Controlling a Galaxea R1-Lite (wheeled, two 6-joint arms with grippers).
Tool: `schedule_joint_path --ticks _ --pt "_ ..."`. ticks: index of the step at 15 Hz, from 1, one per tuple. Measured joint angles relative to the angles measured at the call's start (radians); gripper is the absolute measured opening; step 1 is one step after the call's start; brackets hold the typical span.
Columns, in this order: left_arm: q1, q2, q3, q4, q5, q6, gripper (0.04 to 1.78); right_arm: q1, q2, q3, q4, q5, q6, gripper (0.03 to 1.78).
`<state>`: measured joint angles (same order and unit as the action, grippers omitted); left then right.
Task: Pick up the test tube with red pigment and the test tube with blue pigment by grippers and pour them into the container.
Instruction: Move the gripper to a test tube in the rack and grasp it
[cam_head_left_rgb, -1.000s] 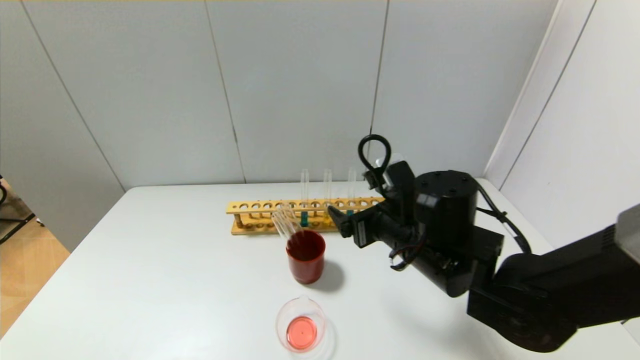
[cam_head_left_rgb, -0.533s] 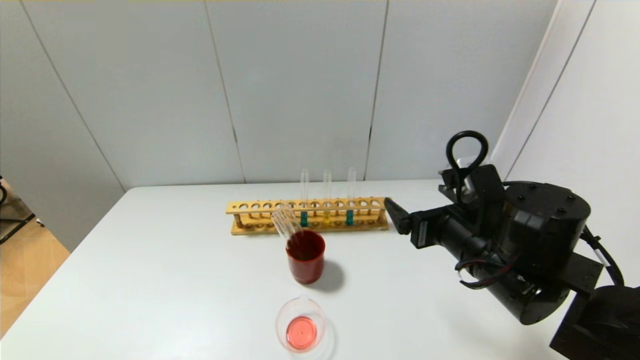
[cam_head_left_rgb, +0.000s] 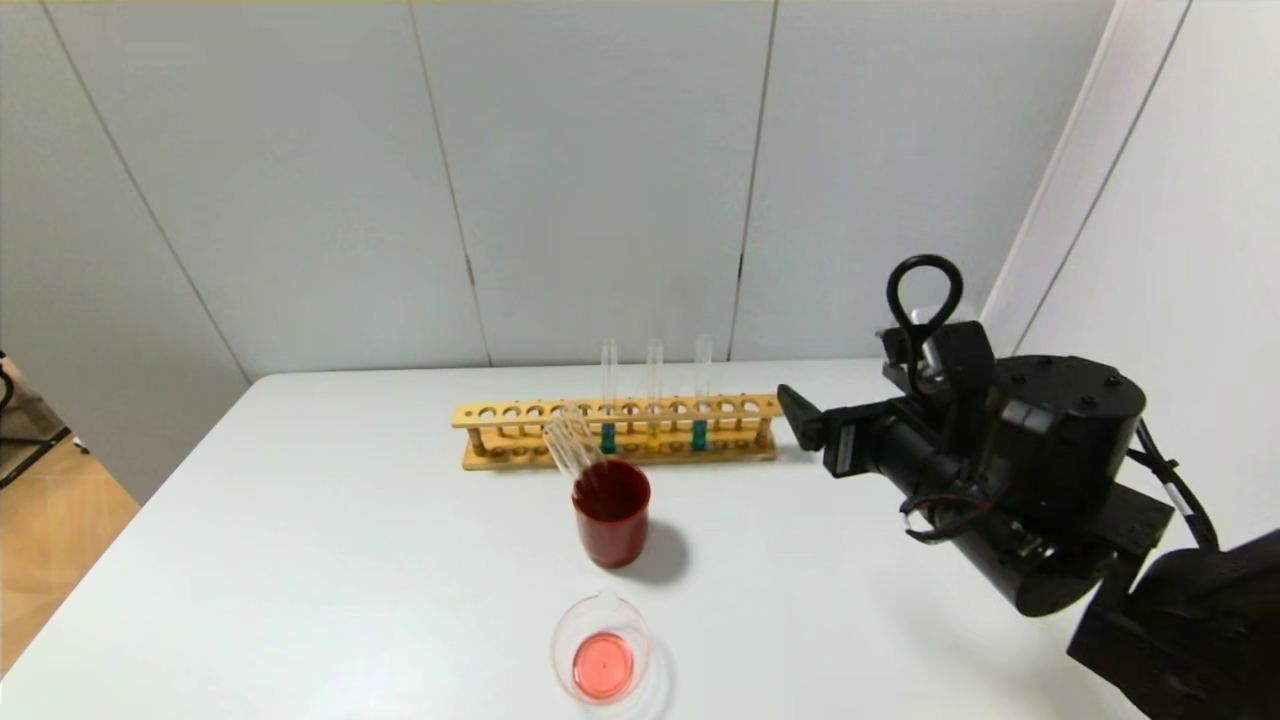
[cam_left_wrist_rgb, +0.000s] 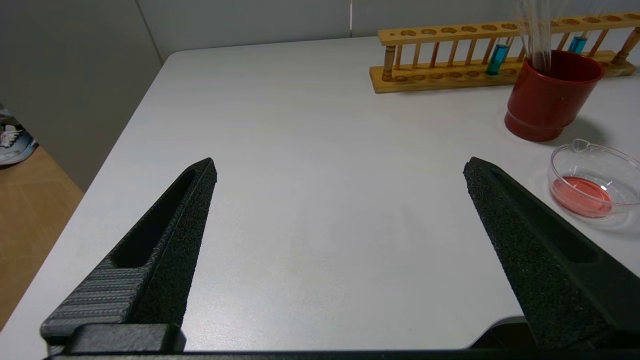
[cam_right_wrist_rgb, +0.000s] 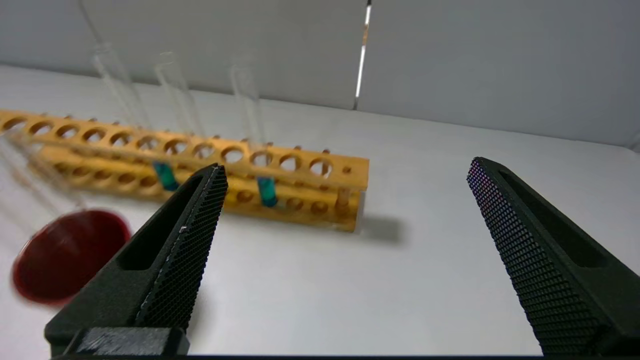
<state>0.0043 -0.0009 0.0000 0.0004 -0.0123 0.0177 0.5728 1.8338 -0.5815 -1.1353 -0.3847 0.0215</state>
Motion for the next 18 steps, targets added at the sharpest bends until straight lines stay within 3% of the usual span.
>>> schedule_joint_path --ticks 3,8,18 --pt "0.0 0.0 0.0 0.0 0.0 0.0 1.75 -0.04 0.108 -0.116 -0.012 0.034 -0.006 1.75" --pt "0.0 0.0 0.0 0.0 0.0 0.0 1.75 -0.077 0.262 -0.294 -0.009 0.172 -0.013 1.75" --pt "0.0 0.0 0.0 0.0 0.0 0.0 1.75 -0.073 0.451 -0.471 0.001 0.303 -0.029 1.75"
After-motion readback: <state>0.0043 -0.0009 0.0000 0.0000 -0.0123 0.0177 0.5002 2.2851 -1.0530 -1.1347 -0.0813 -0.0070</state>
